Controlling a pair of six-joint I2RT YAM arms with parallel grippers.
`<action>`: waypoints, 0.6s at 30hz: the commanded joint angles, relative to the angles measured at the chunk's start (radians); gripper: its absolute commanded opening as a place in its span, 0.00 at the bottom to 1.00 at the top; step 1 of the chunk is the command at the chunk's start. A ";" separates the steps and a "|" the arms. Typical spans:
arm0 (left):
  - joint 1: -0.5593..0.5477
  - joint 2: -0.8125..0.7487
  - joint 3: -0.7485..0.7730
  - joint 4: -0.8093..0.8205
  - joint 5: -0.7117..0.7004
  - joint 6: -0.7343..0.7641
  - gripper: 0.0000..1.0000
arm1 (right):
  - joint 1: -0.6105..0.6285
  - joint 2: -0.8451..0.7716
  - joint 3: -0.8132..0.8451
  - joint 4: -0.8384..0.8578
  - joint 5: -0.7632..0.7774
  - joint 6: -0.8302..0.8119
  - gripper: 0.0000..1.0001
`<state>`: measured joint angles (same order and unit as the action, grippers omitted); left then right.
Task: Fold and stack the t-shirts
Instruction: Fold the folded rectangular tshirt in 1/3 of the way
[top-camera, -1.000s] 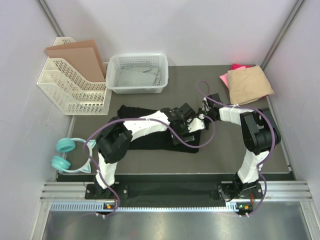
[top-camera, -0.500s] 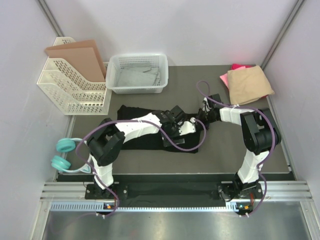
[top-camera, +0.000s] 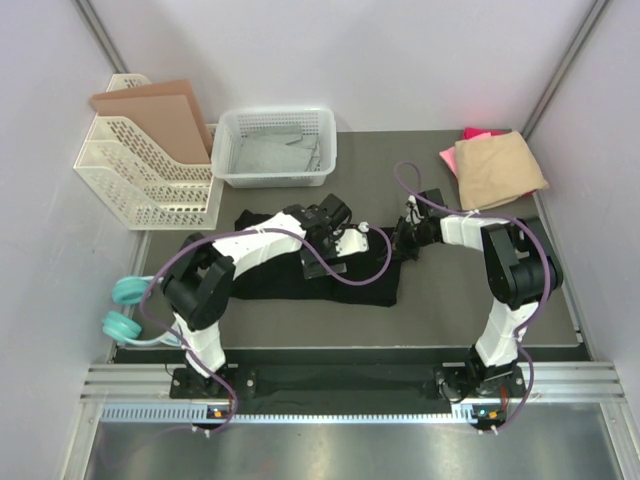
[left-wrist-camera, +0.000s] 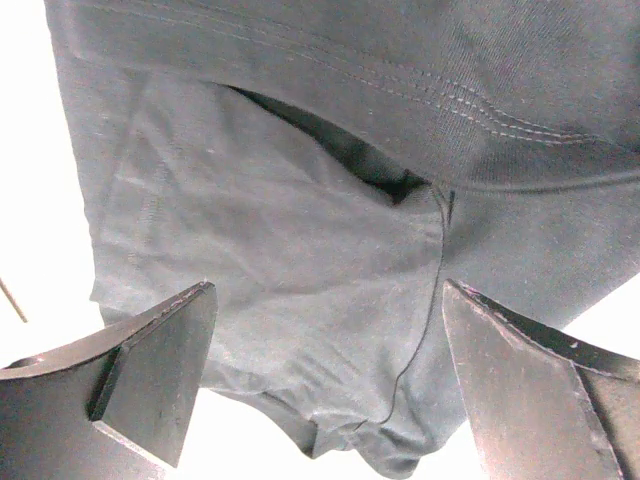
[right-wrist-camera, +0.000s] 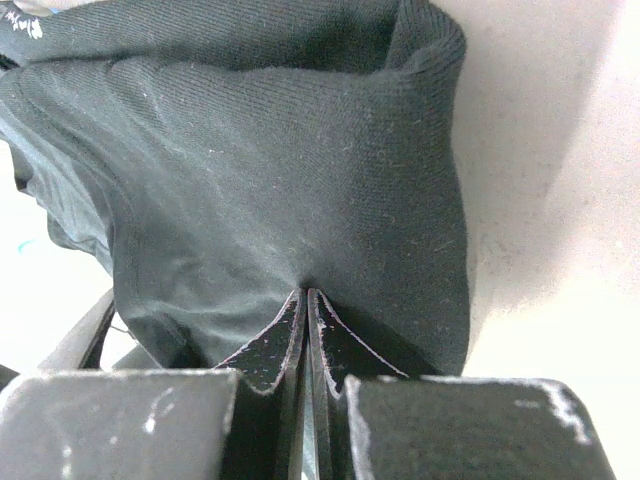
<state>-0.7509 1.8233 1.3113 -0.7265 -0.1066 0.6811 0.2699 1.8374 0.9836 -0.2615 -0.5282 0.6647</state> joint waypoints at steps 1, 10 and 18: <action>-0.011 -0.065 0.072 -0.062 -0.004 0.018 0.99 | -0.024 0.037 -0.054 -0.068 0.137 -0.062 0.00; -0.099 -0.116 0.155 -0.122 0.100 -0.069 0.99 | -0.026 0.059 -0.043 -0.064 0.135 -0.062 0.00; -0.217 -0.010 0.161 -0.053 0.191 -0.155 0.99 | -0.028 0.049 -0.043 -0.070 0.135 -0.059 0.00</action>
<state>-0.9424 1.7618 1.4494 -0.8162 0.0349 0.5808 0.2596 1.8400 0.9760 -0.2474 -0.5495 0.6636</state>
